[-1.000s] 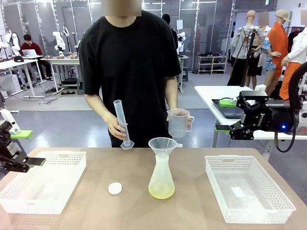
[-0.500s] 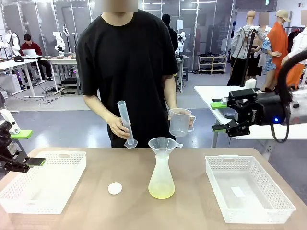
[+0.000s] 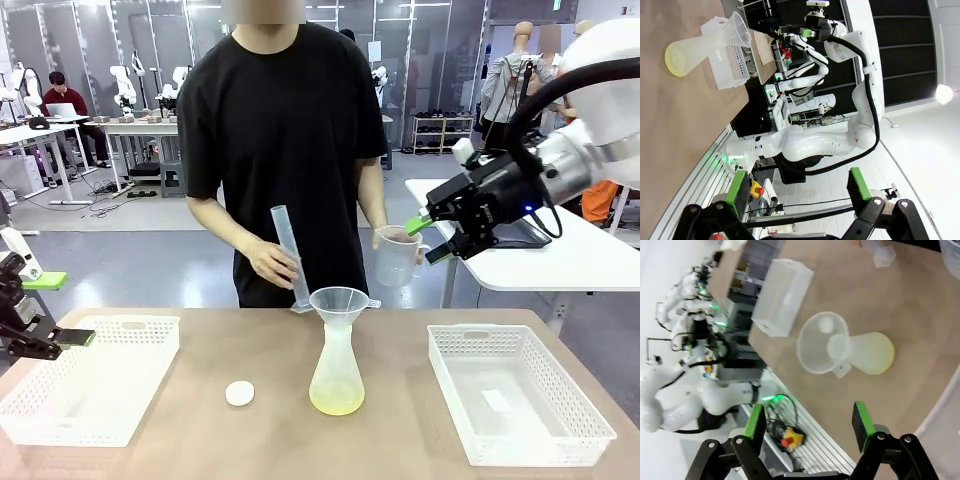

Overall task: Prepare the solutions needed for the experiment.
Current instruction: Once the solution is in the Big flask , pick up the Plastic Funnel and place it back into the right Organizing basket.

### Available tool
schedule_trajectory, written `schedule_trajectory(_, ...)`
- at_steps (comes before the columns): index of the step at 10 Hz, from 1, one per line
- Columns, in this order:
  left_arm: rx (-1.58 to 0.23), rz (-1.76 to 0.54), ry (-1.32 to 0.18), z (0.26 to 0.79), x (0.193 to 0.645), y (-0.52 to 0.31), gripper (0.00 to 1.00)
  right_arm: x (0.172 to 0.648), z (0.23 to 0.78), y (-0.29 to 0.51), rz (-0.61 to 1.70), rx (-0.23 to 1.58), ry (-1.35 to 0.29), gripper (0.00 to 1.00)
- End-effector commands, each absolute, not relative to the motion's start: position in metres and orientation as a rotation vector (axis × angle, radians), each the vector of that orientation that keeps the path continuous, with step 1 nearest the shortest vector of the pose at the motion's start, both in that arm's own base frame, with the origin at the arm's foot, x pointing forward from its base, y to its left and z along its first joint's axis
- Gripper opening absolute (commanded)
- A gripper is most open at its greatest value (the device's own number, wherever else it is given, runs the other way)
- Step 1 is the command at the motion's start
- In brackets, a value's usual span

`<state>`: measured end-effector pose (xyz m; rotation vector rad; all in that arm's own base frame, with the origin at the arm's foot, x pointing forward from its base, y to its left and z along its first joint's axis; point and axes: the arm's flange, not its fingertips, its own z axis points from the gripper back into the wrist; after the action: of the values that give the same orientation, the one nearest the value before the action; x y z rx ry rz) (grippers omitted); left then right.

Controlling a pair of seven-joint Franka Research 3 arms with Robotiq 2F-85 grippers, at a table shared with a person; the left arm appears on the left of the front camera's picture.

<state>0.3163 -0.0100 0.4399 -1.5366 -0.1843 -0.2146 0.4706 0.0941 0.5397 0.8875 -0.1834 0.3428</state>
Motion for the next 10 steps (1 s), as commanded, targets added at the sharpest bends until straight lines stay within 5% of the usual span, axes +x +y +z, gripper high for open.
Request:
schedule_trajectory(1,-1.542,-0.220,-0.188,0.442,0.315,-0.010,1.00,0.497,0.544,0.115,0.359,0.732,-0.168,0.87)
schedule_trajectory(5,-1.542,-0.220,-0.188,0.442,0.315,-0.010,1.00,0.515,0.545,0.159,0.365,0.568,-0.205,0.87)
schedule_trajectory(10,-1.542,-0.220,-0.188,0.442,0.315,-0.010,1.00,0.508,0.544,0.150,0.407,0.617,-0.200,0.87)
